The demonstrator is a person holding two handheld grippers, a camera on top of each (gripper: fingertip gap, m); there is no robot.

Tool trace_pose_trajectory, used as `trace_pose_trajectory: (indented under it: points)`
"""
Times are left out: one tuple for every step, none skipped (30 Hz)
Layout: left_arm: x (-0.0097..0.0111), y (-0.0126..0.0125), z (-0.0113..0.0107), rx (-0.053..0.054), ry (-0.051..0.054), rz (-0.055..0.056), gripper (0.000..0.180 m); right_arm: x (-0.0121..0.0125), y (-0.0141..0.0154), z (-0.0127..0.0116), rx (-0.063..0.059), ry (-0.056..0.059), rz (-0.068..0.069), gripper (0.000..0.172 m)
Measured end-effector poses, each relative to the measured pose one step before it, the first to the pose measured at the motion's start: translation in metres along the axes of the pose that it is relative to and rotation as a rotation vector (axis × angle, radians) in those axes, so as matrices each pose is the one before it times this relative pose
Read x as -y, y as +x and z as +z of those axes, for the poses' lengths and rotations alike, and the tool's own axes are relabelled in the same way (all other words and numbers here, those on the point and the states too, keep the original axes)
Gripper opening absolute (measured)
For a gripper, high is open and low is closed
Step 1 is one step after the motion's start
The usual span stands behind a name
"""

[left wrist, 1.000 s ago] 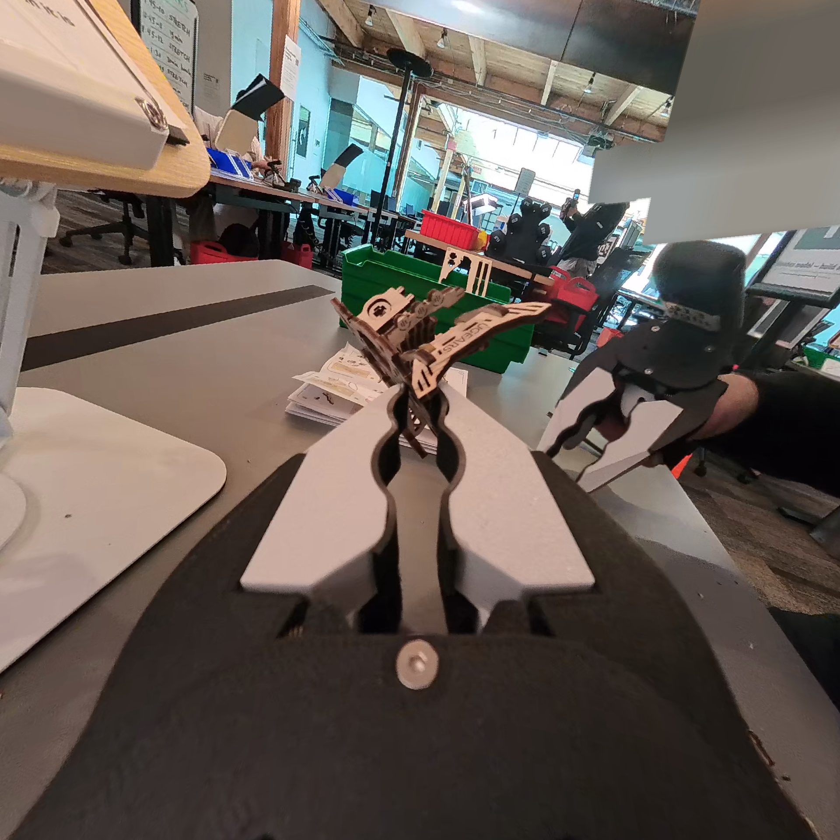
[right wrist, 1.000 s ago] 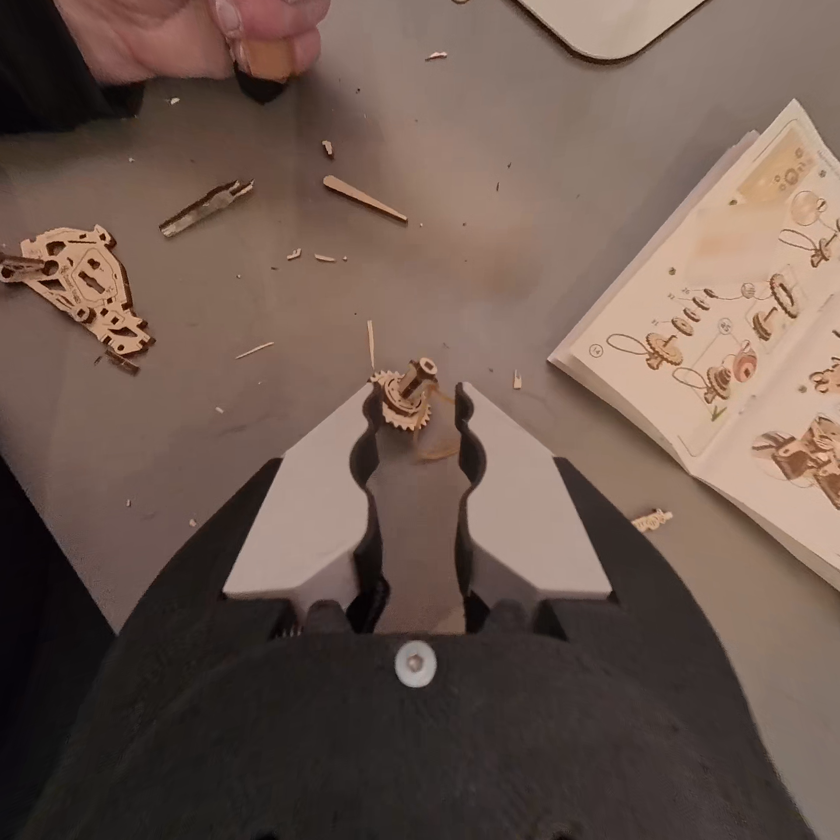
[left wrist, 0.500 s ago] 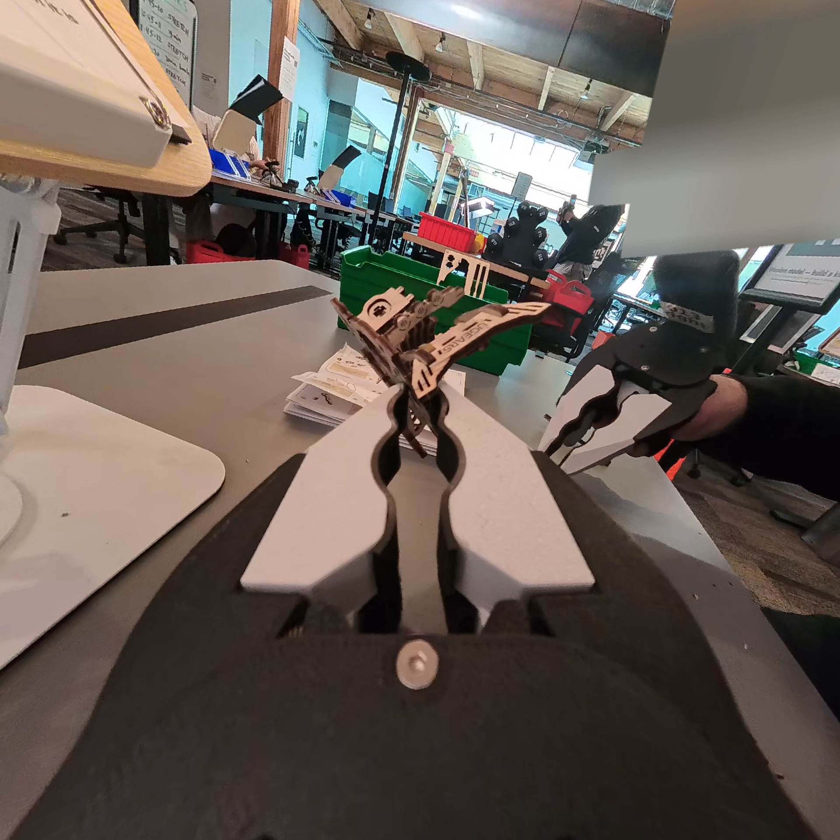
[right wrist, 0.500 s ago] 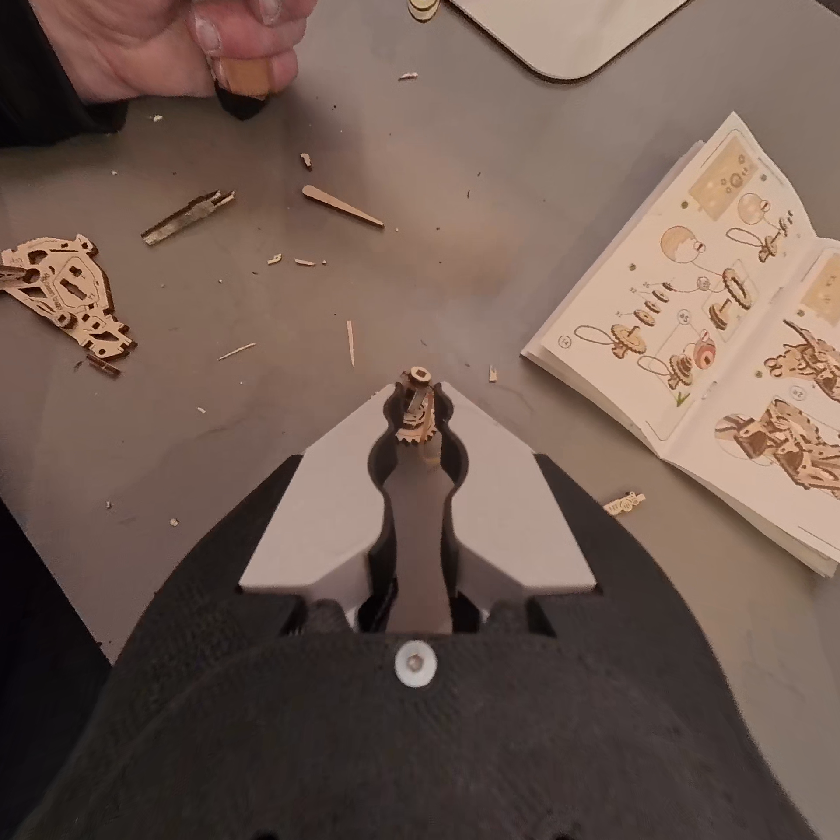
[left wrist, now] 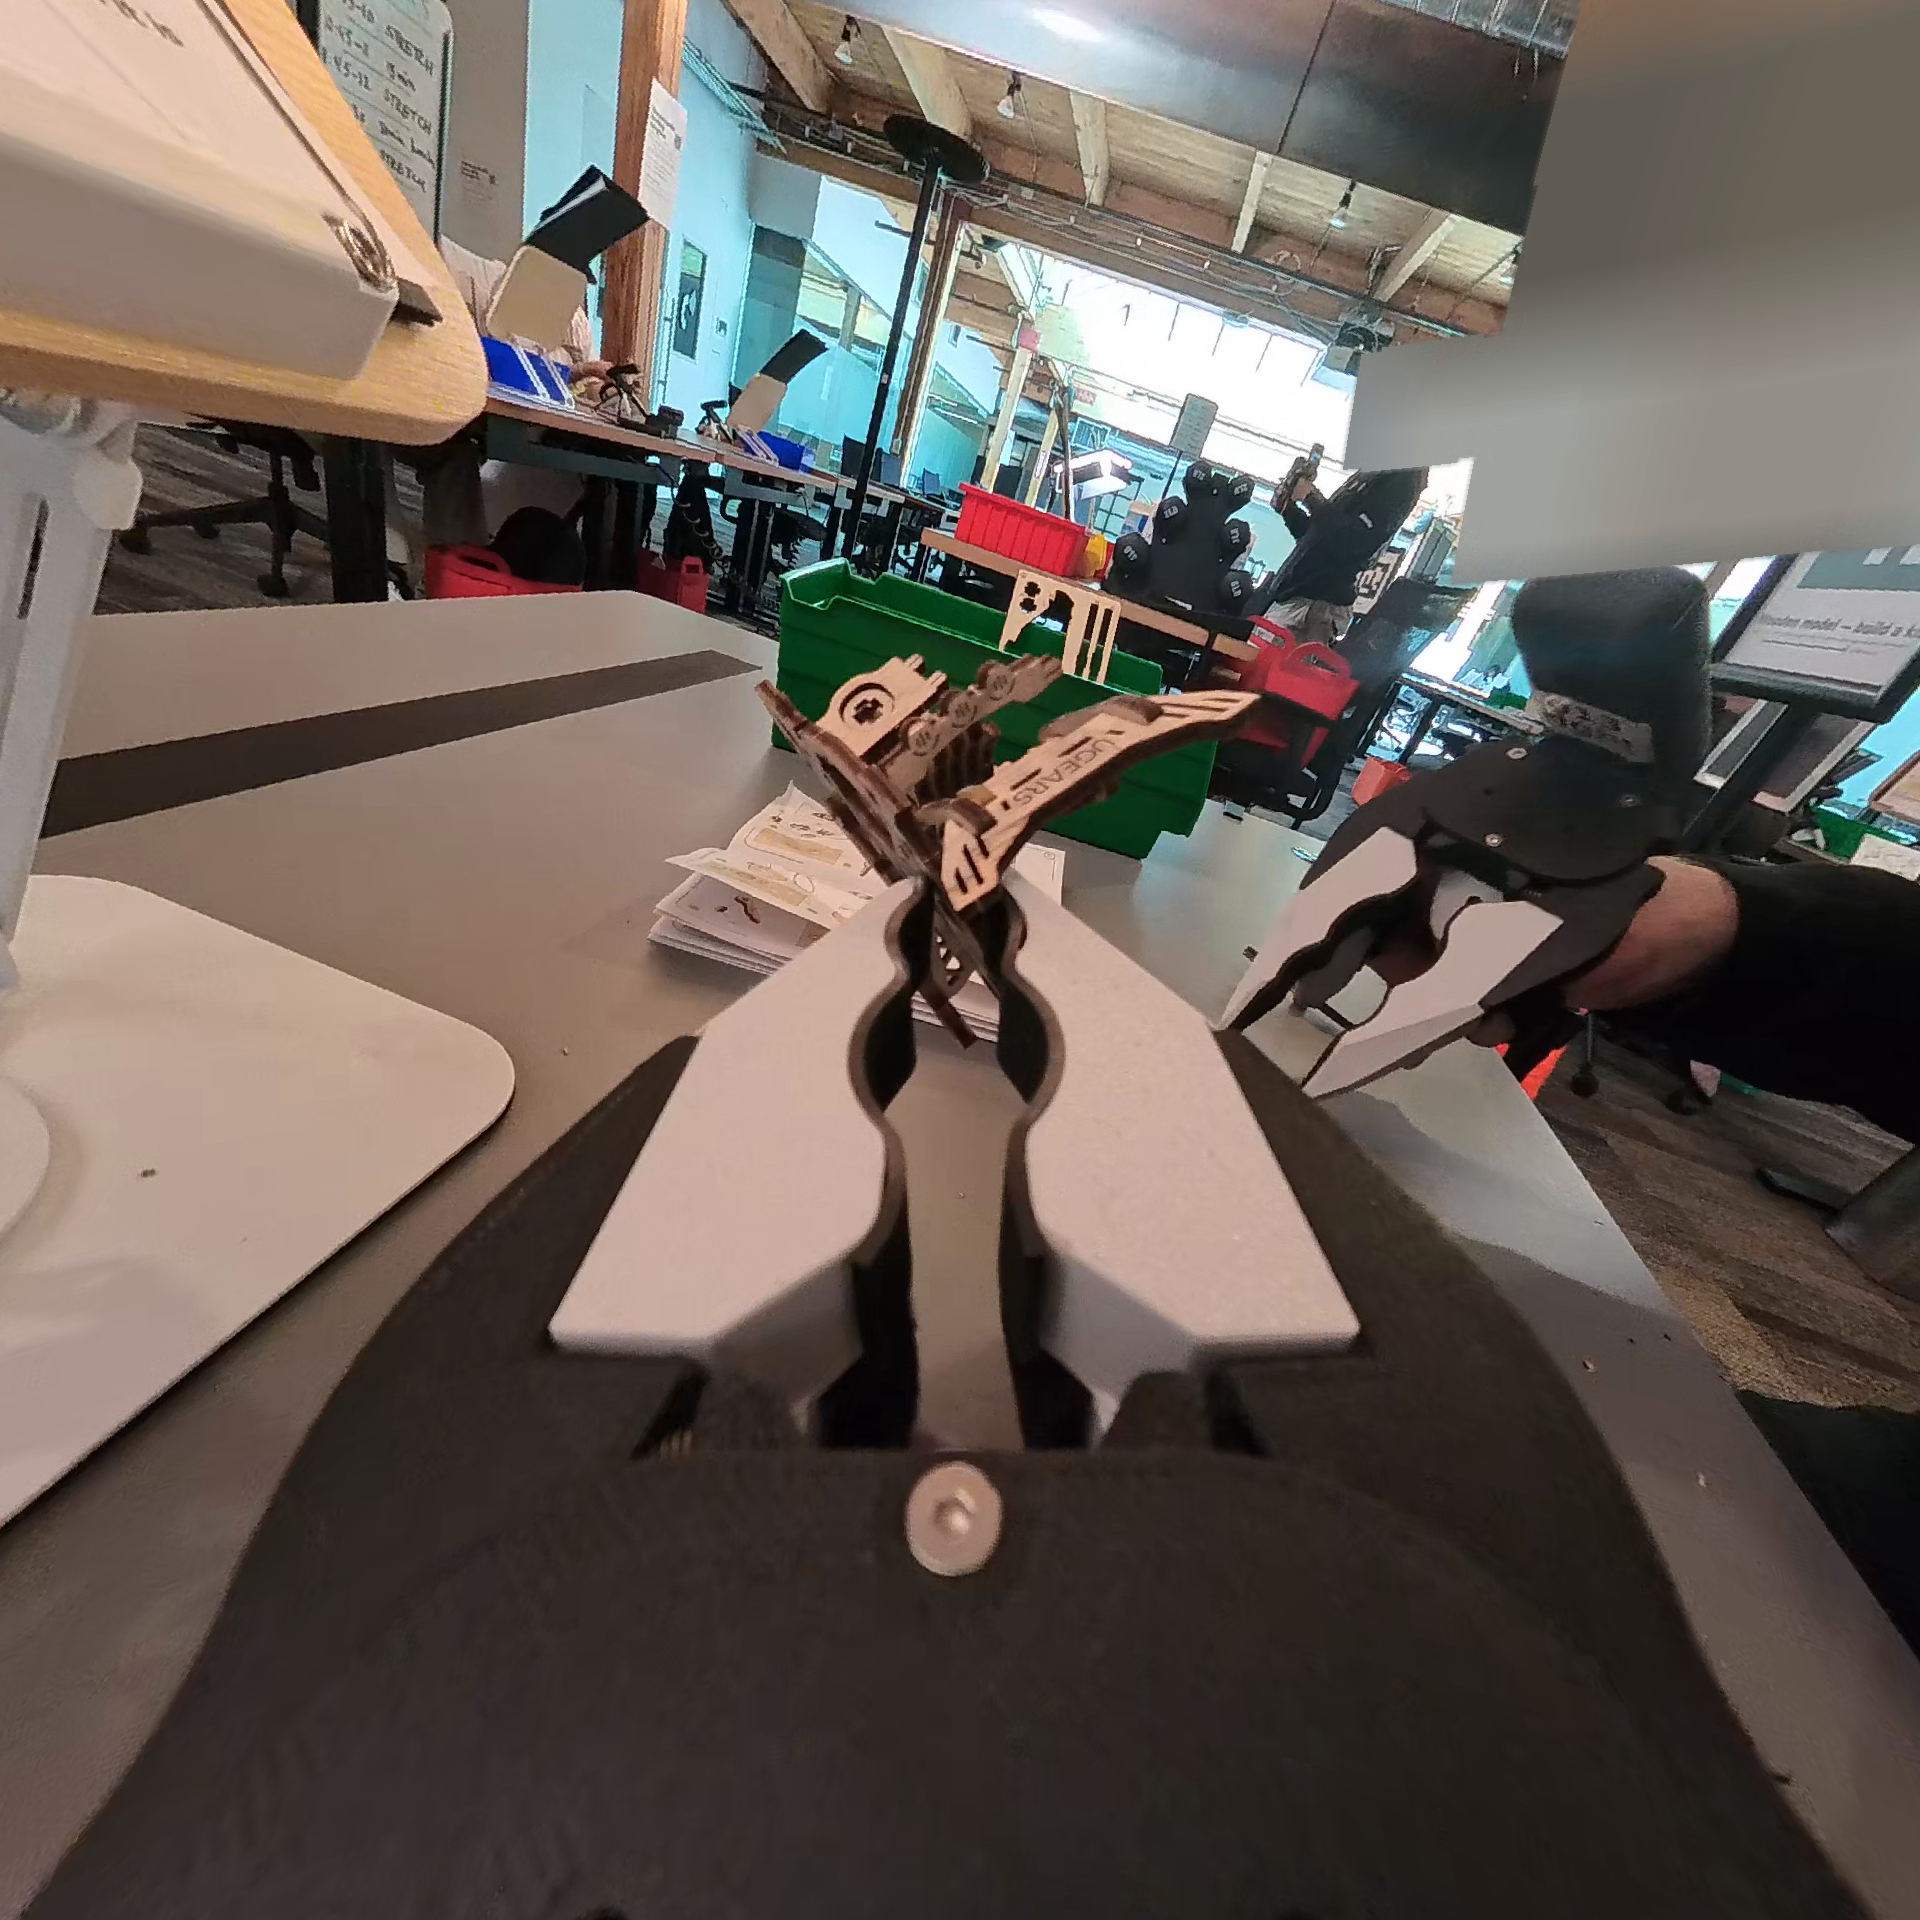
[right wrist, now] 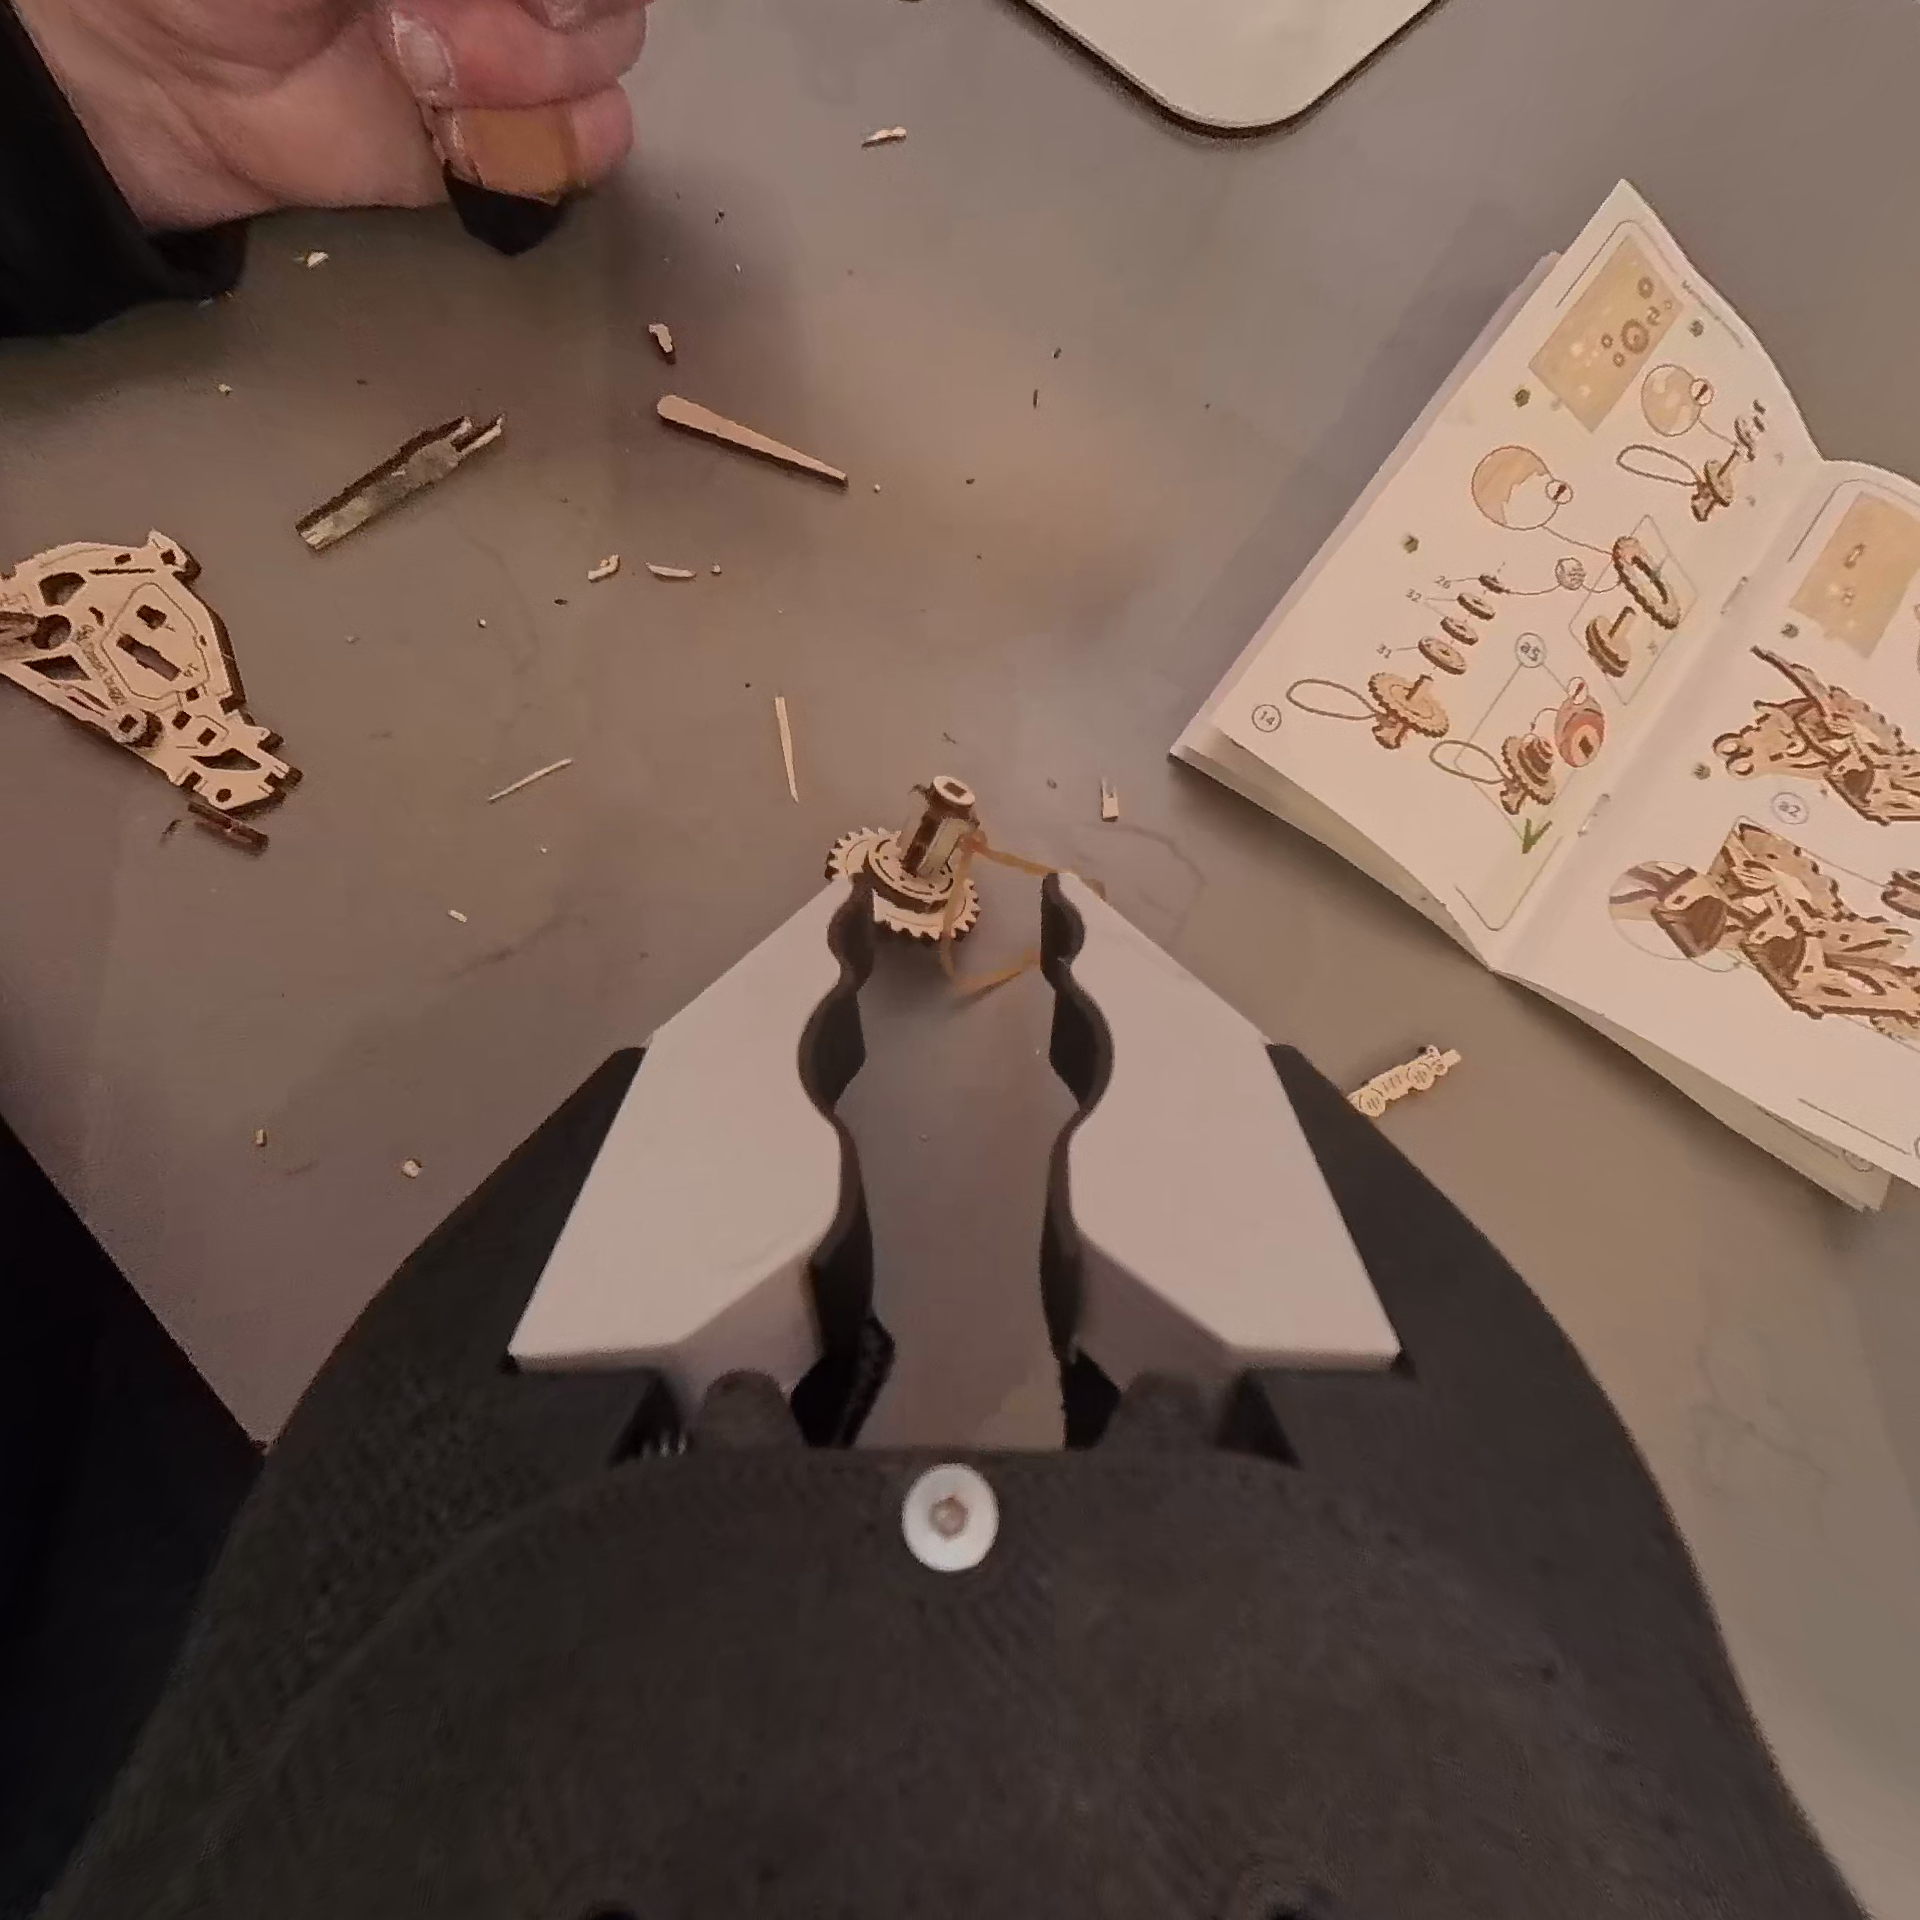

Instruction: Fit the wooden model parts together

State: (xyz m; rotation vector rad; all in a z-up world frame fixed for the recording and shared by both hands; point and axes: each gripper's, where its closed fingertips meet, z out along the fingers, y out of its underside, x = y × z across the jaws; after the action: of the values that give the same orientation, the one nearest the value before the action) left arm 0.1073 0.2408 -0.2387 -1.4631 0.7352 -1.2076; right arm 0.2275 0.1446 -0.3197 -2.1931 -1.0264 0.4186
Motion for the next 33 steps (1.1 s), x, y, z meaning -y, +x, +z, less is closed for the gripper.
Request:
trace_pose_trajectory:
  points:
    - [0.00009, -0.00008, -0.00003, 0.0000, 0.0004, -0.0007, 0.006, 0.00080, -0.00041, -0.00002, 0.0008, -0.0007, -0.0001, 0.030]
    - [0.00003, -0.00020, -0.00001, 0.0001, 0.0004, -0.0008, 0.006, 0.00105, -0.00027, 0.00003, -0.0004, 0.0002, -0.0005, 0.031]
    - [-0.00003, -0.00009, -0.00005, -0.0001, 0.0002, -0.0008, 0.006, 0.00122, -0.00022, 0.00004, -0.0011, 0.0025, -0.0010, 0.031]
    - [0.00006, 0.00000, -0.00007, 0.0000, 0.0003, -0.0005, 0.006, 0.00134, -0.00033, 0.00012, 0.0003, 0.0030, -0.0012, 0.032]
    - [0.00011, 0.00000, -0.00005, -0.0001, 0.0007, -0.0001, 0.006, 0.00071, -0.00026, 0.00037, 0.0000, 0.0007, -0.0004, 0.033]
    - [-0.00005, 0.00001, 0.00001, -0.0002, 0.0003, -0.0002, 0.006, 0.00025, 0.00029, 0.00052, -0.0030, -0.0021, 0.0011, 0.034]
    - [0.00004, 0.00002, -0.00008, -0.0004, 0.0002, 0.0000, 0.006, 0.00020, 0.00030, 0.00044, -0.0030, -0.0018, 0.0005, 0.035]
    - [0.00001, 0.00006, 0.00000, -0.0004, 0.0001, 0.0001, 0.006, 0.00044, -0.00004, 0.00042, -0.0014, 0.0000, -0.0019, 0.036]
    - [0.00007, -0.00010, -0.00005, -0.0001, 0.0002, -0.0001, 0.006, 0.00034, -0.00009, 0.00064, -0.0030, -0.0005, -0.0018, 0.036]
    - [0.00000, 0.00002, -0.00006, -0.0004, 0.0005, -0.0004, 0.006, 0.00030, -0.00016, 0.00083, -0.0023, -0.0021, -0.0009, 0.036]
    - [0.00009, -0.00001, -0.00003, -0.0004, 0.0004, -0.0008, 0.006, 0.00006, -0.00075, 0.00117, 0.0006, -0.0023, -0.0013, 0.036]
    - [-0.00001, -0.00005, -0.00005, -0.0005, 0.0003, -0.0005, 0.006, -0.00006, -0.00098, 0.00154, 0.0010, -0.0037, -0.0013, 0.036]
    - [0.00003, 0.00015, -0.00001, -0.0004, 0.0004, 0.0000, 0.006, -0.00081, -0.00098, 0.00185, 0.0004, -0.0070, -0.0020, 0.034]
    - [0.00005, 0.00006, -0.00010, -0.0002, 0.0005, 0.0004, 0.006, -0.00092, -0.00064, 0.00174, -0.0027, -0.0073, -0.0049, 0.032]
    - [0.00011, 0.00011, 0.00000, -0.0002, 0.0003, 0.0006, 0.006, -0.00073, 0.00005, 0.00147, -0.0083, -0.0050, -0.0062, 0.027]
    - [-0.00001, -0.00008, -0.00007, 0.0000, 0.0005, 0.0002, 0.006, -0.00081, 0.00019, 0.00130, -0.0082, -0.0060, -0.0044, 0.022]
    - [0.00008, -0.00001, -0.00006, 0.0000, 0.0005, -0.0003, 0.006, -0.00117, -0.00021, 0.00107, -0.0027, -0.0076, -0.0041, 0.020]
    - [0.00011, -0.00003, -0.00005, 0.0001, 0.0007, -0.0001, 0.006, -0.00064, -0.00018, 0.00052, -0.0023, -0.0038, -0.0058, 0.018]
    - [0.00008, 0.00006, -0.00008, 0.0000, 0.0006, 0.0000, 0.006, 0.00007, 0.00056, -0.00016, -0.0068, 0.0005, -0.0056, 0.015]
    - [0.00007, -0.00013, -0.00004, 0.0002, 0.0002, -0.0002, 0.006, -0.00001, 0.00040, -0.00030, -0.0048, -0.0003, -0.0032, 0.013]
    - [-0.00001, -0.00002, -0.00001, 0.0001, -0.0001, 0.0001, 0.006, -0.00030, -0.00033, -0.00029, 0.0018, -0.0024, -0.0018, 0.012]
    - [-0.00001, 0.00008, -0.00003, -0.0001, 0.0001, 0.0003, 0.006, -0.00075, -0.00077, 0.00004, 0.0041, -0.0038, -0.0014, 0.012]
    - [0.00000, 0.00009, -0.00002, -0.0002, 0.0002, 0.0004, 0.006, -0.00084, -0.00047, -0.00016, 0.0018, -0.0036, -0.0004, 0.012]
    - [0.00001, 0.00003, 0.00000, -0.0002, 0.0001, 0.0000, 0.006, -0.00007, -0.00023, -0.00037, -0.0003, 0.0007, 0.0015, 0.012]
    - [-0.00004, -0.00005, 0.00004, -0.0002, 0.0002, -0.0006, 0.006, 0.00052, 0.00023, -0.00075, -0.0016, 0.0034, 0.0058, 0.015]
    - [0.00012, -0.00010, 0.00000, -0.0003, 0.0004, -0.0010, 0.006, 0.00048, 0.00051, -0.00077, -0.0028, 0.0009, 0.0096, 0.019]
    - [0.00008, -0.00009, -0.00010, -0.0002, 0.0008, -0.0009, 0.006, 0.00032, 0.00062, -0.00085, -0.0030, -0.0003, 0.0084, 0.024]
    - [0.00015, -0.00004, -0.00019, -0.0002, 0.0014, -0.0007, 0.006, 0.00033, 0.00053, -0.00082, -0.0043, -0.0013, 0.0045, 0.028]
    - [0.00021, -0.00005, -0.00008, -0.0003, 0.0011, -0.0009, 0.006, -0.00038, 0.00047, -0.00059, -0.0044, -0.0054, 0.0025, 0.028]
    - [0.00001, 0.00003, -0.00016, -0.0004, 0.0005, -0.0010, 0.006, -0.00049, -0.00018, -0.00023, -0.0011, -0.0068, 0.0022, 0.029]
    - [0.00002, 0.00008, -0.00015, -0.0010, 0.0006, -0.0005, 0.006, -0.00015, -0.00066, 0.00015, 0.0016, -0.0035, 0.0015, 0.029]
    - [0.00005, 0.00019, -0.00010, -0.0008, 0.0004, -0.0003, 0.006, -0.00007, -0.00114, 0.00074, 0.0030, -0.0012, 0.0003, 0.029]
    - [0.00000, 0.00023, -0.00012, -0.0011, 0.0001, -0.0002, 0.006, -0.00061, -0.00107, 0.00130, 0.0024, -0.0035, 0.0003, 0.027]
